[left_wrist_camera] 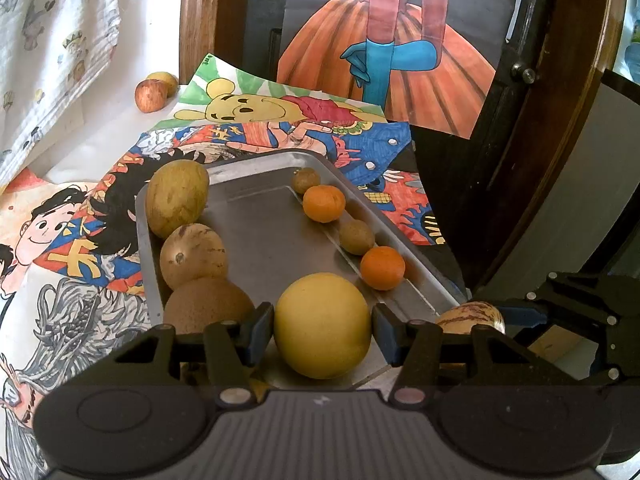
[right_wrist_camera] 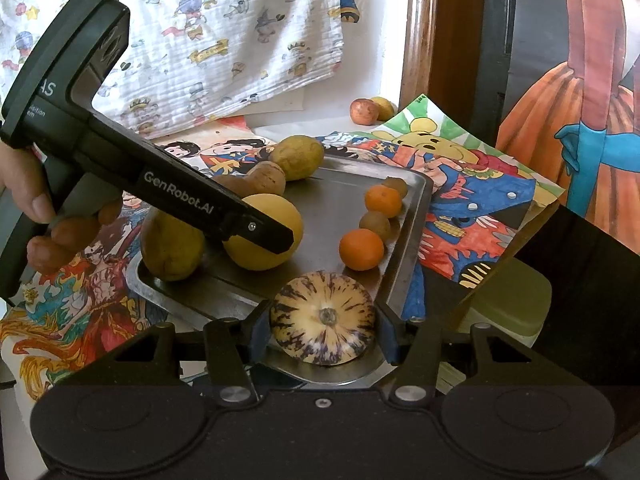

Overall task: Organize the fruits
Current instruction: 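Lower the lemon and striped fruit onto the tray and open both tools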

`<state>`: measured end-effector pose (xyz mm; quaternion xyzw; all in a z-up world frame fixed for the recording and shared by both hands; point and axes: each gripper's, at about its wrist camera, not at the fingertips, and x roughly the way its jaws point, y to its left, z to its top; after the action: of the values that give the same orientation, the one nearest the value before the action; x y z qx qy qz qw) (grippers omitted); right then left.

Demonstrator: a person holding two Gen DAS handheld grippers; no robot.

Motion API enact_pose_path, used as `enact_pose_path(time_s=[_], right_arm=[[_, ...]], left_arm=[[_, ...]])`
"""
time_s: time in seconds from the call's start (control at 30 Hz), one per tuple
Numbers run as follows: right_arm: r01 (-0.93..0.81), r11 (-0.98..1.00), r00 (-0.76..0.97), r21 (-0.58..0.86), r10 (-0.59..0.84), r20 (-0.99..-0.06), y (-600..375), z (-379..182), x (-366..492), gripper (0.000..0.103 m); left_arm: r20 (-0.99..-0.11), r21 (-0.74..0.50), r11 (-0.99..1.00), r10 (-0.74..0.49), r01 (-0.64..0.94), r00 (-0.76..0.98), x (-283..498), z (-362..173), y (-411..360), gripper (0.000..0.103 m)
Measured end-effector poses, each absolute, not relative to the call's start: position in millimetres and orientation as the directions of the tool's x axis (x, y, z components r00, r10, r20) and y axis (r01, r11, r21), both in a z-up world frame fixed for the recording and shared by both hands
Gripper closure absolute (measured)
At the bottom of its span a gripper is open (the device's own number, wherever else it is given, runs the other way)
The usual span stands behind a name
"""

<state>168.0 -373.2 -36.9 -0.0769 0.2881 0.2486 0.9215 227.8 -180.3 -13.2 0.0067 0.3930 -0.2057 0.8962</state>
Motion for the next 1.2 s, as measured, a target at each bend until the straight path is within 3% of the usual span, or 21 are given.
enact_pose_path(time_s=[0.57, 0.73, 1.2], right_arm=[[-0.456, 0.888, 0.722, 0.05, 0.402, -0.563, -379.0, -36.0, 161.3, 0.043], [-0.429, 0.9, 0.732, 0.076, 0.396, -0.554, -380.8, -35.5, 158.6, 0.04], [-0.364, 0.922, 0.769, 0.134, 0.378, -0.516, -383.7, -31.5, 147.7, 0.026]], left_arm=[[-0.665, -0.206, 0.916, -0.389, 0.345, 0.637, 222.1, 0.5, -169.0, 0.04], [-0.64, -0.225, 0.916, -0.396, 0.331, 0.659, 215.1, 4.9, -163.4, 0.027], [-0.571, -0.21, 0.937, -0.35, 0.279, 0.743, 191.0, 15.7, -148.6, 0.007]])
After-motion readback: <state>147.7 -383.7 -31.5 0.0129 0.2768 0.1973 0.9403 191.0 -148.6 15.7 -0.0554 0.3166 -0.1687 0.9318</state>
